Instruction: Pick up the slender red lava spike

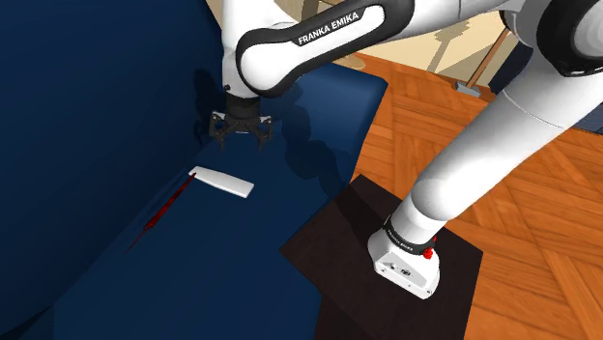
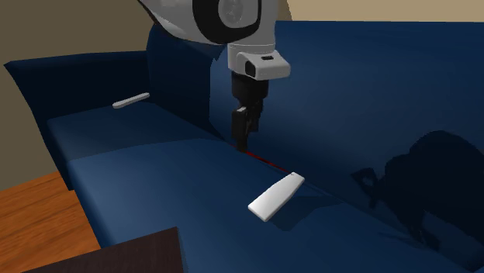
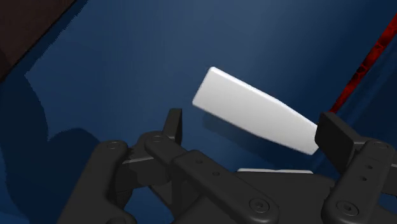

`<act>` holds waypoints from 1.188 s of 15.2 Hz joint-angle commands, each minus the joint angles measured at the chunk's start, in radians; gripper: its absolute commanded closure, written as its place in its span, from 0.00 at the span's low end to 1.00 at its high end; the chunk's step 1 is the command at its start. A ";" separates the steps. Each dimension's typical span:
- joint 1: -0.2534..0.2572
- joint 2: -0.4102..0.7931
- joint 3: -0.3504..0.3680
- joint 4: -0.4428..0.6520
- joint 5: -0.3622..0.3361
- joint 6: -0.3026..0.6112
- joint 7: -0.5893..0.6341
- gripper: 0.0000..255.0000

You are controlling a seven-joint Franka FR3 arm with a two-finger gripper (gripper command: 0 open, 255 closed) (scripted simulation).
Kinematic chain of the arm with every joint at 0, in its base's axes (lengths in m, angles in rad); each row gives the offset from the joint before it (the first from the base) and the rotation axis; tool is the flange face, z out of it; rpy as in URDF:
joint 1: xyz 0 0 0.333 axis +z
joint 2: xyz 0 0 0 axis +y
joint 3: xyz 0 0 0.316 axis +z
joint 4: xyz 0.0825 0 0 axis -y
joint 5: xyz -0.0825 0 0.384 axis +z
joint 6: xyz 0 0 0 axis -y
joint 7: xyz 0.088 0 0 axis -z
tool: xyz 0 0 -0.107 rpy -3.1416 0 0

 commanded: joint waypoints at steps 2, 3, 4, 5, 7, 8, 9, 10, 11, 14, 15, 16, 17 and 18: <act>-0.002 0.138 0.030 0.074 -0.052 0.044 0.135 0.00; 0.002 0.184 0.035 0.098 -0.072 0.056 0.179 0.00; 0.009 0.230 0.037 0.125 -0.093 0.068 0.222 0.00; 0.018 0.275 0.036 0.152 -0.113 0.078 0.265 0.00; 0.042 0.365 0.027 0.212 -0.151 0.095 0.344 0.00; 0.057 0.408 0.019 0.243 -0.168 0.101 0.381 0.00; 0.071 0.452 0.010 0.276 -0.183 0.107 0.416 0.00; 0.087 0.495 0.000 0.310 -0.196 0.111 0.449 0.00; 0.104 0.537 -0.010 0.346 -0.208 0.115 0.480 0.00; 0.153 0.661 -0.043 0.461 -0.230 0.119 0.561 0.00; 0.170 0.702 -0.054 0.503 -0.234 0.118 0.585 0.00; 0.185 0.743 -0.064 0.546 -0.237 0.116 0.608 0.00; 0.201 0.784 -0.074 0.590 -0.238 0.113 0.629 0.00; 0.203 0.792 -0.078 0.590 -0.241 0.122 0.629 0.00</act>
